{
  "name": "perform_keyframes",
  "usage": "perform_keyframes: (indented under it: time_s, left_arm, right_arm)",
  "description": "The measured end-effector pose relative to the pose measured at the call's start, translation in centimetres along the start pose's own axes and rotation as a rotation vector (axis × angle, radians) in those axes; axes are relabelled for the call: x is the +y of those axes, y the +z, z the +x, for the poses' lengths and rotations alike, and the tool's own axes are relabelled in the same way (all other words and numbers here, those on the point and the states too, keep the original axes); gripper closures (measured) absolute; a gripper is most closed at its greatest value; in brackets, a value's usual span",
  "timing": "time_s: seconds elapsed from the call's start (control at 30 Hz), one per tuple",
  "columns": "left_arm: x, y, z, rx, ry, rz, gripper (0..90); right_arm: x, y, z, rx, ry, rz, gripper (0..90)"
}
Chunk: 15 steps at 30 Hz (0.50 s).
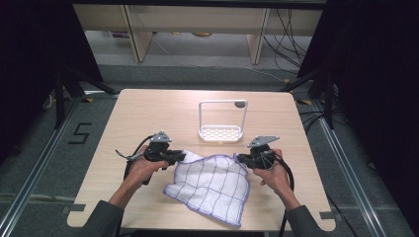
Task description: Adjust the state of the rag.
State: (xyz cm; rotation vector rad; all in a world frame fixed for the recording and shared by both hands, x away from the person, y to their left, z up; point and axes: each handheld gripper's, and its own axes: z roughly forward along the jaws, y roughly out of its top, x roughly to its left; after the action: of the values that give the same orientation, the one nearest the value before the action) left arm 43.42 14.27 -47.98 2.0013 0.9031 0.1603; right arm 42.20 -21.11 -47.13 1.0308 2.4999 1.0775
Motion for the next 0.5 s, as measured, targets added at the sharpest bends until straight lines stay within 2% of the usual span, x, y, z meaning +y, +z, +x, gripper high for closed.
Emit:
perform_keyframes:
  time_s: [0.03, 0.07, 0.1, 0.13, 0.17, 0.2, 0.23, 0.27, 0.3, 0.33, 0.37, 0.4, 0.43, 0.47, 0.5]
  left_arm:
    - [-0.2, 0.4, 0.2, -0.003, -0.017, 0.011, 75.2]
    - [-0.3, 0.7, 0.3, 0.003, -0.003, 0.02, 73.1]
    - [-0.4, 0.7, 0.3, 0.026, 0.009, 0.014, 67.1]
    - [-0.4, 0.7, 0.3, 0.026, 0.009, 0.014, 62.7]
    - [-0.4, 0.3, 0.4, 0.035, 0.02, 0.035, 62.7]
    - [-0.4, 0.1, 0.2, 0.05, 0.005, 0.021, 56.8]
    - [-0.3, -0.4, 0.3, 0.065, 0.025, 0.032, 47.8]
    - [-0.3, -0.9, 0.2, 0.072, 0.01, 0.031, 47.8]
    - [-0.4, -1.4, 0.1, 0.073, 0.004, 0.023, 45.6]
    - [-0.6, -2.0, -0.1, 0.069, 0.018, 0.029, 45.2]
    - [-1.1, -3.0, -0.6, 0.054, 0.035, 0.038, 44.7]
    - [-1.1, -3.0, -0.6, 0.054, 0.035, 0.038, 44.2]
    - [-1.6, -3.6, -1.1, 0.034, 0.03, 0.041, 44.2]
    - [-2.1, -4.2, -1.4, 0.024, 0.044, 0.057, 43.5]
    - [-2.7, -4.6, -1.9, 0.011, 0.036, 0.052, 43.0]
  right_arm:
    - [-0.1, 0.2, -0.3, -0.011, -0.03, 0.008, 86.7]
    - [-0.2, 0.4, -0.4, -0.029, -0.016, -0.001, 86.3]
    - [-0.3, 0.4, -0.5, -0.034, 0.012, 0.01, 83.6]
    - [-0.3, 0.4, -0.5, -0.034, 0.012, 0.01, 83.6]
    - [-0.2, 0.4, -0.4, -0.045, 0.031, 0.019, 81.6]
    - [-0.3, 0.4, -0.5, -0.059, 0.017, 0.021, 77.1]
    - [-0.2, 0.1, -0.5, -0.07, 0.034, 0.042, 64.0]
    - [-0.2, 0.1, -0.5, -0.07, 0.034, 0.042, 64.0]
    - [-0.2, -0.1, -0.5, -0.089, 0.048, 0.034, 61.8]
    - [-0.3, -0.3, -0.4, -0.109, 0.044, 0.016, 59.8]
    - [-0.4, -1.3, -0.1, -0.123, 0.039, 0.029, 54.3]
    - [-0.5, -1.8, 0.1, -0.137, 0.045, 0.03, 52.0]
    - [-0.5, -1.8, 0.1, -0.137, 0.045, 0.03, 52.0]
    - [-0.7, -2.5, 0.5, -0.143, 0.051, 0.027, 50.9]
    - [-1.2, -3.6, 1.3, -0.133, 0.024, 0.016, 50.3]
